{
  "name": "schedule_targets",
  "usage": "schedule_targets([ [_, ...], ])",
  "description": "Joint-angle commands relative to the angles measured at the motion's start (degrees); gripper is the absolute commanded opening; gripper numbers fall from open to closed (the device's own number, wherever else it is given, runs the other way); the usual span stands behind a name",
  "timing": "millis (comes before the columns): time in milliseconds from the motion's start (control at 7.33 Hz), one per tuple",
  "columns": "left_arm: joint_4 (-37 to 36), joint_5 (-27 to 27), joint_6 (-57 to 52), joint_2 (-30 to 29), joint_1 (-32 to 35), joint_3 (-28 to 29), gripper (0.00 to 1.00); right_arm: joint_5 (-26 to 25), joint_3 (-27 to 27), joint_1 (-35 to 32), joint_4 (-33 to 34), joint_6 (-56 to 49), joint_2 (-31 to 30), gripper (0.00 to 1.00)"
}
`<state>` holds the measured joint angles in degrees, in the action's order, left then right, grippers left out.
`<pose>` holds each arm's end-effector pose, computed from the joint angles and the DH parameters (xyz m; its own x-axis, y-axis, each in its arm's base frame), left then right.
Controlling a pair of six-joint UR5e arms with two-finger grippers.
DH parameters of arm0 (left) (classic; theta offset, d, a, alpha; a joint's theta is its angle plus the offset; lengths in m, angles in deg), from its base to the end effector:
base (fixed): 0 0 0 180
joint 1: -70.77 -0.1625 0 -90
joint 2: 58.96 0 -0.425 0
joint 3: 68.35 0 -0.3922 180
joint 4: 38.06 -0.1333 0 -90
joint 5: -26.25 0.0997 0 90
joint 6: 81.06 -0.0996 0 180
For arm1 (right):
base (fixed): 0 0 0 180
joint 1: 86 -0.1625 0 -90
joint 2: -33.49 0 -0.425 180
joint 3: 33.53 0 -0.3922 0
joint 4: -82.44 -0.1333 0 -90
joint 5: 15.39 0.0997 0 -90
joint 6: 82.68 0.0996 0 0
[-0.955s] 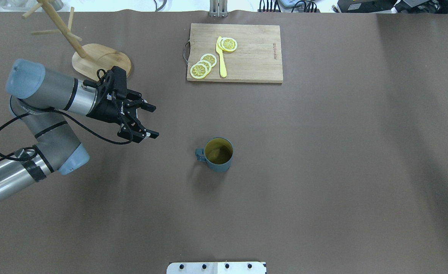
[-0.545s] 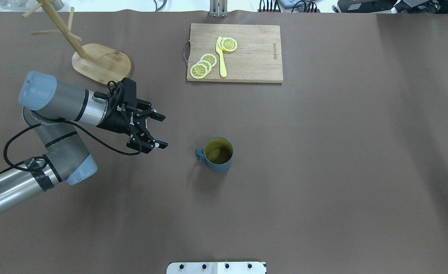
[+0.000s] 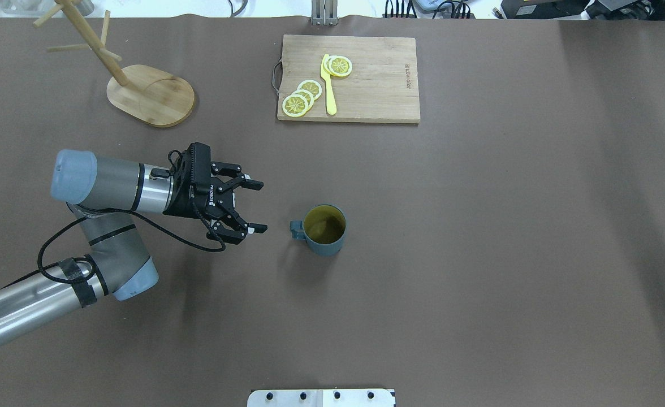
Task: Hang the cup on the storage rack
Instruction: 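Move the left gripper to the blue mug and grasp its rim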
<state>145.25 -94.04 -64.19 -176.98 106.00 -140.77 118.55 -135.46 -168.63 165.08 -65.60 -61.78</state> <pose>0.4791 -0.4400 0.3493 0.0374 0.9852 -0.1672 0.2142 0.1555 0.9643 0.0041 -0.4690 0.5856 0.6986 0.0349 0.7147 -0.0844 0.9959 0.0338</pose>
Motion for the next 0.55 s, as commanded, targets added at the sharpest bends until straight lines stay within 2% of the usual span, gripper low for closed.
schedule_targets([
  [0,2.1,0.8,0.3,-1.0,-0.4,1.5,0.97,-0.1,0.1,-0.1,0.1,0.0,0.0,1.00],
  [409,1.9,0.8,0.2,-3.0,-1.3,3.6,0.91,0.0,4.0,-2.7,-0.1,-4.9,0.3,1.00],
])
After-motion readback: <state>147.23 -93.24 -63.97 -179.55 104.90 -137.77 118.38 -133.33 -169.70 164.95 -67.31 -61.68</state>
